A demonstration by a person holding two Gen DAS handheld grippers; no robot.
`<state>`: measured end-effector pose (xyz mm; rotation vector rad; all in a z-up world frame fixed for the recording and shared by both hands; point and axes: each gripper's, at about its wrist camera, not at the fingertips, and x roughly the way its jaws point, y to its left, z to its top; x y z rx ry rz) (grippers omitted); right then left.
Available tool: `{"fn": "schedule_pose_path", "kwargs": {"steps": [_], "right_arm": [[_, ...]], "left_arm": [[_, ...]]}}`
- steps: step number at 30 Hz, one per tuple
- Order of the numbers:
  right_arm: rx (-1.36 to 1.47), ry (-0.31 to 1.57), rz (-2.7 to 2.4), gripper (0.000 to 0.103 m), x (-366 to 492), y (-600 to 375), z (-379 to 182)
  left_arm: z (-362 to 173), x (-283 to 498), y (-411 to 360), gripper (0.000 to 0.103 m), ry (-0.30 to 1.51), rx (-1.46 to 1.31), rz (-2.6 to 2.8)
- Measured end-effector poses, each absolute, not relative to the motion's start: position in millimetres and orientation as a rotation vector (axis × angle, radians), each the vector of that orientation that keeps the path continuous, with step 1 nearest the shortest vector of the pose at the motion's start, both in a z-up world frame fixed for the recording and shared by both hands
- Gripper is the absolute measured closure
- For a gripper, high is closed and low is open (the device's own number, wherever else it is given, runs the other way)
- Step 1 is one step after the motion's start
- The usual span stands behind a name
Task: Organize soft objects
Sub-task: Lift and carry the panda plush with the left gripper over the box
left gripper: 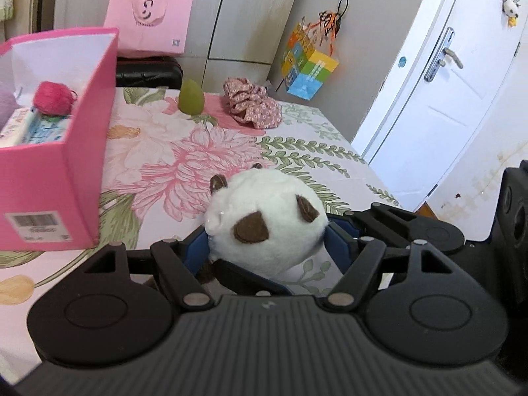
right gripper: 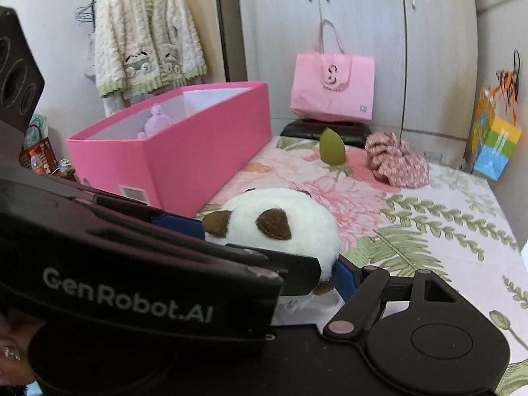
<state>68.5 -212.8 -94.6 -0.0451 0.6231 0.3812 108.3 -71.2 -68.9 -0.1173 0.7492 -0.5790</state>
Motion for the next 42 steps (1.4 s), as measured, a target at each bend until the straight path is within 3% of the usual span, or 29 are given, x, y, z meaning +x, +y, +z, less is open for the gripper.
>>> {"fn": "schedule_pose_path", "kwargs": {"steps": [10,22,33,42], "right_arm": [[-0.082,0.621,0.371,0.023,45,-188,-76],[-0.174,0.473,0.431,0.023,32,-142,-35],[-0.218,0.358,0.616,0.026,88,-91,7],[-0.261,0.313,0.726,0.031,162,-79,13]], "left_arm": [[-59,88,-46,0.031,0.775,-0.190,-0.562],[-7,66,0,0.031,0.575,-0.153,-0.482],[31,104,59,0.029,0.428,-0.193,-0.352],[40,172,79,0.035,0.463,-0.126,-0.363]]}}
